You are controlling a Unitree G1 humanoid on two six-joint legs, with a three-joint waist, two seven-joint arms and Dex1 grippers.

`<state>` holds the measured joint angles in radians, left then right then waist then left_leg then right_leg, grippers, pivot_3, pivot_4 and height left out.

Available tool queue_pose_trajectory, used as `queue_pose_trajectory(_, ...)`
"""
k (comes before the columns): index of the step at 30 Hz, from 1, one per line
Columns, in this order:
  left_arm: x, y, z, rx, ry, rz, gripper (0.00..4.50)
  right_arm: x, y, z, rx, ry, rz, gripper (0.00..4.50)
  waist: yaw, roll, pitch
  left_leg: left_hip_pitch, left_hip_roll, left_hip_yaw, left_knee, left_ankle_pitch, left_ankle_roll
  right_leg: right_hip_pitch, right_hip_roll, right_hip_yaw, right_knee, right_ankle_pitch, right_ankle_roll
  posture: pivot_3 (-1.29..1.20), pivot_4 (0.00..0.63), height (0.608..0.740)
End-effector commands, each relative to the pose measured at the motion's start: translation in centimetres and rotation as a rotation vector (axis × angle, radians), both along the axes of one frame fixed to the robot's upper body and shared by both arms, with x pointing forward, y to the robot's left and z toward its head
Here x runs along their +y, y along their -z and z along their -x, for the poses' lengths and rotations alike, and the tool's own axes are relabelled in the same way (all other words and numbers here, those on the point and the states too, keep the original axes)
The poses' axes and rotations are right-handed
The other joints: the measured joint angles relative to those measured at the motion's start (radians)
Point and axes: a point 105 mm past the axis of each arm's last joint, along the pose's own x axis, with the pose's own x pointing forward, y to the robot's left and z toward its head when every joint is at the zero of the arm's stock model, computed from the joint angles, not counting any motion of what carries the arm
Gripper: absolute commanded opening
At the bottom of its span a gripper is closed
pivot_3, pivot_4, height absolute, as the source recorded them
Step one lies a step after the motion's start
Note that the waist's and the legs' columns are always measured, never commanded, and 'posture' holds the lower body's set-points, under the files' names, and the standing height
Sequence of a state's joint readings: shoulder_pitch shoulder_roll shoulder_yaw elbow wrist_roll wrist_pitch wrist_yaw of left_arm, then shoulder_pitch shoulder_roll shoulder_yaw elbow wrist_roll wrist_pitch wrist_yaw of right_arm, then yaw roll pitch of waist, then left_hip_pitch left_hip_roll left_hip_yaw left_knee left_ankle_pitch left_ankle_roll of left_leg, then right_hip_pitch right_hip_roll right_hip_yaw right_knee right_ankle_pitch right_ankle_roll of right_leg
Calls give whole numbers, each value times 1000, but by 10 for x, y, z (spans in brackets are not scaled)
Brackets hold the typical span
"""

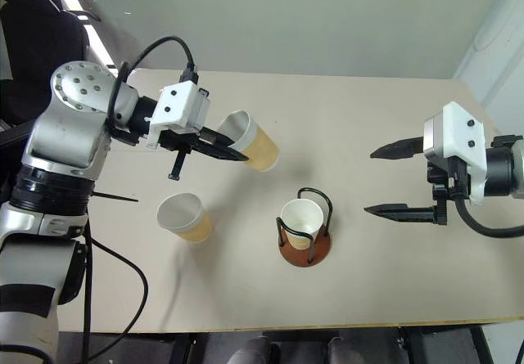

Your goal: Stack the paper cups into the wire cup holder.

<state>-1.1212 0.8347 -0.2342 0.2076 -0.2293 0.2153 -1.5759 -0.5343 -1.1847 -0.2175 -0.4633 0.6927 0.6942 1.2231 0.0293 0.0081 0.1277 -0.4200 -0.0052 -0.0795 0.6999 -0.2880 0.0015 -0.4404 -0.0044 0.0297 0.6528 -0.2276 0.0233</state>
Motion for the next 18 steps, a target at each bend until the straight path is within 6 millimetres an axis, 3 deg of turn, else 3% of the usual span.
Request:
queue_pose_trajectory(1, -8, -20, 19, -5, 83, 11, 26, 4, -11, 8, -62, -10, -10, 4500, 0, 0, 0, 0, 0, 0, 1, 0, 0, 0, 0, 0, 1, 0, 0, 0, 150, 740)
queue_pose_trajectory(11, -31, -36, 44, 99, 227, 35, 26, 8, -9, 11, -71, 3, -31, 4500, 1, 0, 0, 3, 0, 0, 3, 0, 1, 2, -1, 0, 3, 0, 0, 0, 150, 740)
queue_pose_trajectory(18, -44, -26, 51, 158, 298, -31, 26, 9, -7, 11, -68, 10, -39, 4500, 0, 0, 0, 3, 0, 0, 2, 0, 1, 2, -1, 0, 3, 0, 0, 0, 150, 740)
